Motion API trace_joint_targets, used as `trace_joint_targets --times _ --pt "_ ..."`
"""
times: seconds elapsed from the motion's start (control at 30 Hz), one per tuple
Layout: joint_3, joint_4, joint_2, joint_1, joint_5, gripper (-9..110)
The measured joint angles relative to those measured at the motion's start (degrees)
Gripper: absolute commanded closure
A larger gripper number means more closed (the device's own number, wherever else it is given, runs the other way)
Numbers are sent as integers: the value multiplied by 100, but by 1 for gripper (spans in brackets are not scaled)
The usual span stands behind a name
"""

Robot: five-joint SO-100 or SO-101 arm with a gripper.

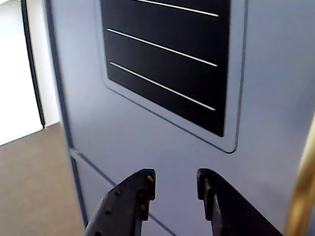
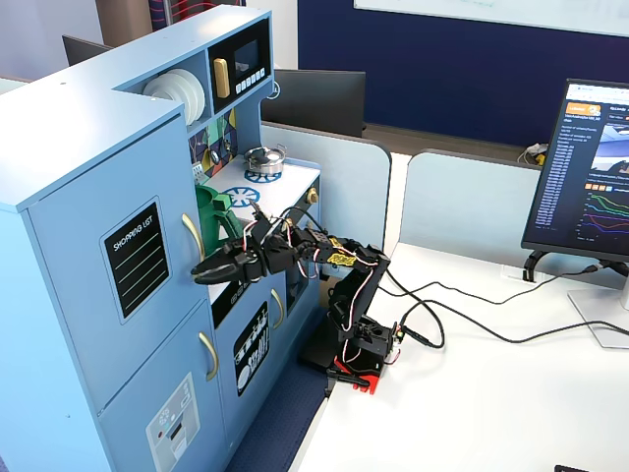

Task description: Close the left cabinet door

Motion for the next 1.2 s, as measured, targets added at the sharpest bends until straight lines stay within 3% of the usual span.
trace_joint_targets --times 0.47,1.2 --pt "1485 1107 1749 -360 -26 102" --pt "4623 2531 4412 2417 826 102"
